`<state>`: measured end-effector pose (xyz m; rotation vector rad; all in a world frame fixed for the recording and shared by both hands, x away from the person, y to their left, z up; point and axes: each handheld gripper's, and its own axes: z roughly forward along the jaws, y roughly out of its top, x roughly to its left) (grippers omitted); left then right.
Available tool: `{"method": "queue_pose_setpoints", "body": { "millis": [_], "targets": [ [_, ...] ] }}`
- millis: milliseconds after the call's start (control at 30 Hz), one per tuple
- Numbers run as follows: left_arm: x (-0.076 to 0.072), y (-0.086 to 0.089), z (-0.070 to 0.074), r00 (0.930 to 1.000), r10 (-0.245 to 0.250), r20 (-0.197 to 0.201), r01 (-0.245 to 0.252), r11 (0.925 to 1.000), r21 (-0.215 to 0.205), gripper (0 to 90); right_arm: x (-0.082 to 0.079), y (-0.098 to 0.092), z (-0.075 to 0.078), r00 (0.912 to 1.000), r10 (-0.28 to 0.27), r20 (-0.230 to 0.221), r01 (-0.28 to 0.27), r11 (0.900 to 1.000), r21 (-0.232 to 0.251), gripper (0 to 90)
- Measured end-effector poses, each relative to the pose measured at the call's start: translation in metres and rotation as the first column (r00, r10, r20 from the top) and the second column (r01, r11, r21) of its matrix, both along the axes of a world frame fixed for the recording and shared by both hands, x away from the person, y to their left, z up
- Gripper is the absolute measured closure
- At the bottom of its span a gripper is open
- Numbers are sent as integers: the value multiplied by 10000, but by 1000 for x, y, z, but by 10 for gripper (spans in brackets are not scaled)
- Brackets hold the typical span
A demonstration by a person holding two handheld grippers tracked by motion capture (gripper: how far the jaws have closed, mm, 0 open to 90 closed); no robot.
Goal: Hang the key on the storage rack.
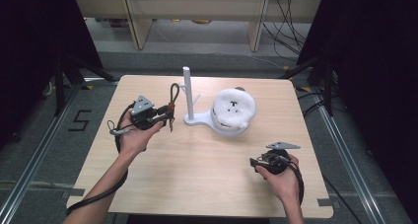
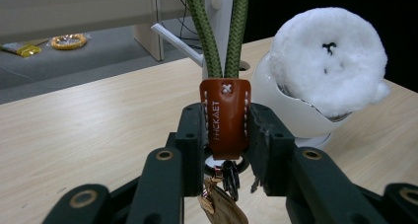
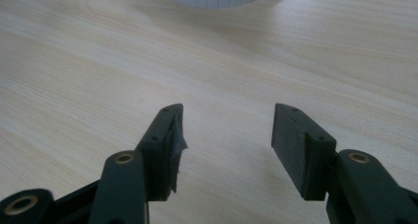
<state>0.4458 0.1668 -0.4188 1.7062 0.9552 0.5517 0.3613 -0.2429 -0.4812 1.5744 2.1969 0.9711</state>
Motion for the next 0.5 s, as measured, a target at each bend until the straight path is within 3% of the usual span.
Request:
{"method": "queue_pose_setpoints", "body": {
  "millis": [500],
  "targets": [
    [8,-12,-6,9998,75,-194,-76,10000,-17,678,0,-1,-1,10000,55,-5,-55,10000,47,465]
  ]
}}
